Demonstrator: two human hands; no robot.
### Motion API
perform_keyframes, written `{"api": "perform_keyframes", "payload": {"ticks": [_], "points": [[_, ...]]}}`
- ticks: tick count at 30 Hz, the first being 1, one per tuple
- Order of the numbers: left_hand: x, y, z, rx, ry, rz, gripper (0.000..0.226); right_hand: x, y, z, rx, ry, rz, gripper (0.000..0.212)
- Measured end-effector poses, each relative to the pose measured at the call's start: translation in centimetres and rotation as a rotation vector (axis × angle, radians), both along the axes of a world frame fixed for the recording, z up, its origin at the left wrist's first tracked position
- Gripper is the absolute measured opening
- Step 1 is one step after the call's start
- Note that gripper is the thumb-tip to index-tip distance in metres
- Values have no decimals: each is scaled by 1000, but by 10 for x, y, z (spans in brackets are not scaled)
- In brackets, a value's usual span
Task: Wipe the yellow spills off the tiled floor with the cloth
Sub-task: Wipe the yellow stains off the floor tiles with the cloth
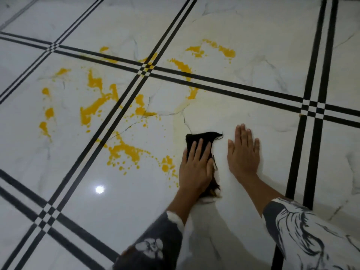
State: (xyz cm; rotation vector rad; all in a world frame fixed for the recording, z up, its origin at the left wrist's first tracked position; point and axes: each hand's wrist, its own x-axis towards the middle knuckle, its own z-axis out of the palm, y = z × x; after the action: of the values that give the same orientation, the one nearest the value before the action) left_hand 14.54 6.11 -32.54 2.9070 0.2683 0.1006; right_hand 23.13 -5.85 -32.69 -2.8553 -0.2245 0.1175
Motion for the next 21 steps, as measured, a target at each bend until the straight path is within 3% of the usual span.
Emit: {"api": "perform_keyframes", "payload": {"ticks": [6,9,13,16,19,21], "points": [[-39,23,-4,-3,-13,265,52,-26,17,1,7,19,48,54],[-77,-2,1,-26,44,170,52,-47,27,5,30,54,43,55],[-50,31,3,-32,50,49,53,-65,36,2,20,20,57,57],[-43,69,0,-44,72,248,58,-64,36,0,19,15,56,64],[-67,55,1,-54,45,469,57,-65,36,1,17,9,55,64],[-76,29,4,-57,61,458,56,-65,36,3,19,2,42,63]]}}
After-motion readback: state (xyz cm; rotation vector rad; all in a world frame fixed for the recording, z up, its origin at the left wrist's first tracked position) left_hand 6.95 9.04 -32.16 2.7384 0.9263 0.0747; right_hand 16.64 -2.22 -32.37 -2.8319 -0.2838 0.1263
